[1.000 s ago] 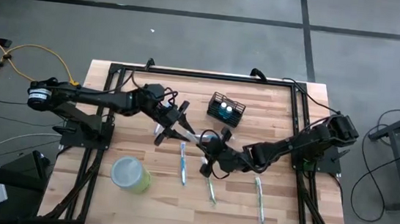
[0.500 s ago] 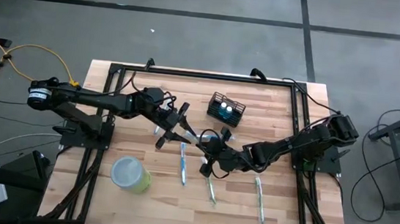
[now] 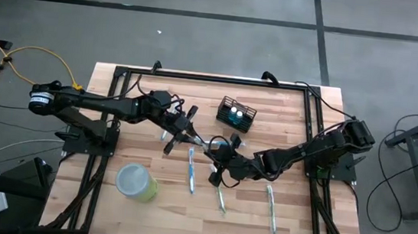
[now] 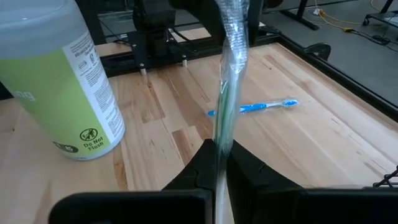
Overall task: Pick & Place toothbrushing station
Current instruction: Put the top green toothbrush into the left section of the black mesh organizer
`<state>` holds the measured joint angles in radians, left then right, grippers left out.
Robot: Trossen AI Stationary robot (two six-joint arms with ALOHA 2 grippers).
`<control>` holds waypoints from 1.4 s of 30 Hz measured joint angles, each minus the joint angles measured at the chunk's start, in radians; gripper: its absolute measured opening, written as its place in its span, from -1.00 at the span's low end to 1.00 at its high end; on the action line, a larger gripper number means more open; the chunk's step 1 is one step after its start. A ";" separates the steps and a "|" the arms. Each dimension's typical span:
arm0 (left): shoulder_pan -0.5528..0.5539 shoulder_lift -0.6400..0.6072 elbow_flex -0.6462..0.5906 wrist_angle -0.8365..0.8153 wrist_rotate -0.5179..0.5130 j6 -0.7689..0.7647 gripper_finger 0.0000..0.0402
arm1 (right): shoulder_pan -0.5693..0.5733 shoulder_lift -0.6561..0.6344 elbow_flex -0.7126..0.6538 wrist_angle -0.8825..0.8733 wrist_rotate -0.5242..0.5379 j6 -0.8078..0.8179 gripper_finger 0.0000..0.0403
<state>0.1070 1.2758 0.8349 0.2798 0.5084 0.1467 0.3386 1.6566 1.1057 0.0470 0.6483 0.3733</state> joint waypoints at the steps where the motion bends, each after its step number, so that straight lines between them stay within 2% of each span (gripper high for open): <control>1: 0.000 0.000 0.000 0.000 0.000 -0.001 -0.95 | 0.000 0.000 0.000 0.000 0.000 0.000 -0.96; 13: -0.001 0.000 0.000 -0.008 -0.024 -0.005 -0.96 | -0.001 0.000 0.000 -0.004 0.000 -0.003 -0.94; 24: -0.002 0.000 0.000 -0.022 -0.020 -0.017 -0.96 | -0.001 0.000 0.000 -0.007 0.006 -0.008 -0.32; 30: 0.017 0.000 0.000 -0.024 -0.060 -0.009 -0.97 | 0.000 -0.001 0.000 -0.009 0.032 -0.038 -0.11; 35: 0.087 0.000 0.000 -0.020 -0.120 0.001 -0.97 | 0.013 -0.056 -0.001 -0.103 0.035 -0.017 -0.09; 42: 0.208 0.000 0.000 0.009 -0.120 0.003 -0.97 | 0.061 -0.186 0.000 -0.344 0.024 0.165 -0.15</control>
<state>0.3150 1.2758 0.8349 0.2892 0.3885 0.1493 0.3991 1.4705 1.1053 -0.2966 0.6727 0.5381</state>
